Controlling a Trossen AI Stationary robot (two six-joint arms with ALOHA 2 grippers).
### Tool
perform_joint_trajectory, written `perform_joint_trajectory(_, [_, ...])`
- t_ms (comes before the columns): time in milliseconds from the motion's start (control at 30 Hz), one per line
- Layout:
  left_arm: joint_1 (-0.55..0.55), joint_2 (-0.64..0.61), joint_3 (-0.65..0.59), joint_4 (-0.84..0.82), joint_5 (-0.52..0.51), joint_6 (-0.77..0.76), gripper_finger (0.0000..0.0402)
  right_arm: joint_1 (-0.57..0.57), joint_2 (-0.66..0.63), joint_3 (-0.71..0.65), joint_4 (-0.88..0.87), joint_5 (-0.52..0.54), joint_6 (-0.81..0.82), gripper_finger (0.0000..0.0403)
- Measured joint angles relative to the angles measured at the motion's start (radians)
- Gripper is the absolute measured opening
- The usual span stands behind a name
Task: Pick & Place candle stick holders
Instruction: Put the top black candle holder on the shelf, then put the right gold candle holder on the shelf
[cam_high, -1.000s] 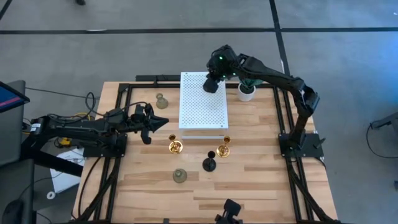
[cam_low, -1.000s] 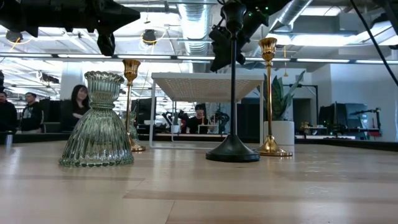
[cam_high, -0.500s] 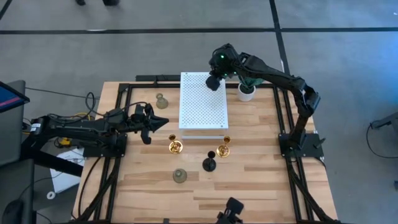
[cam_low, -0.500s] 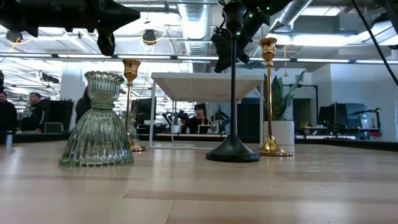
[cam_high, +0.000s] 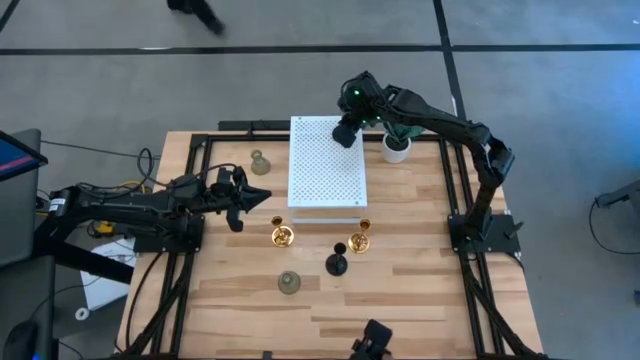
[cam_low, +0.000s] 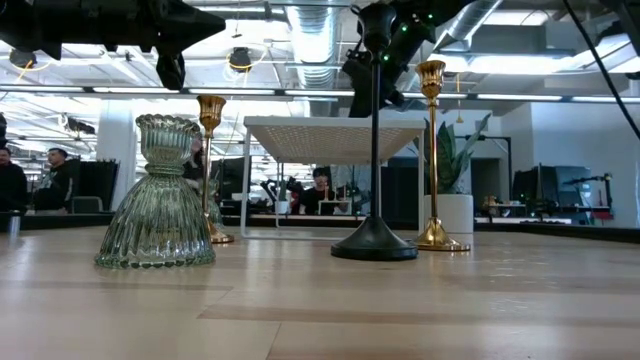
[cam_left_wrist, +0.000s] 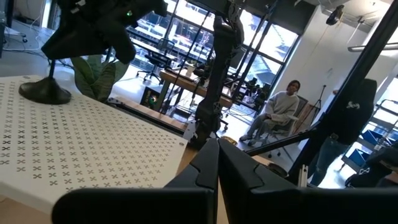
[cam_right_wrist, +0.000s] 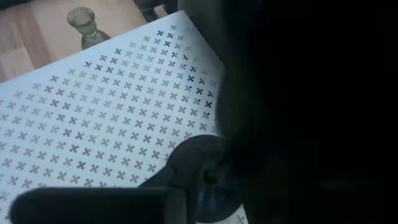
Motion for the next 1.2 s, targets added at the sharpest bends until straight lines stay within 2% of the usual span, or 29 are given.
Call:
perform_joint_trajectory(167, [0.0,0.0,0.0,0.0,0.0,0.0,0.0008,0.0,0.0,0.0,0.0,-0.003,0.0,0.0133])
perform_joint_trajectory(433, [0.0,0.0,0.0,0.0,0.001,0.0,0.0008,0.017,-0.007,0.0,-0.008,-0.003,-0.008,0.0225])
perform_joint_trajectory(567, [0.0,0.0,0.0,0.0,0.001,0.0,0.0008,0.027,-0.016,0.002,-0.023,-0.003,-0.026,0.0256])
perform_joint_trajectory(833, [0.0,0.0,0.0,0.0,0.001,0.0,0.0008,0.03,-0.057,0.002,-0.033,0.023,-0.033,0.0266])
perform_joint_trajectory(1200, [0.0,0.0,0.0,0.0,0.001,0.0,0.0008,0.034,-0.198,0.003,-0.124,0.024,-0.033,0.0266])
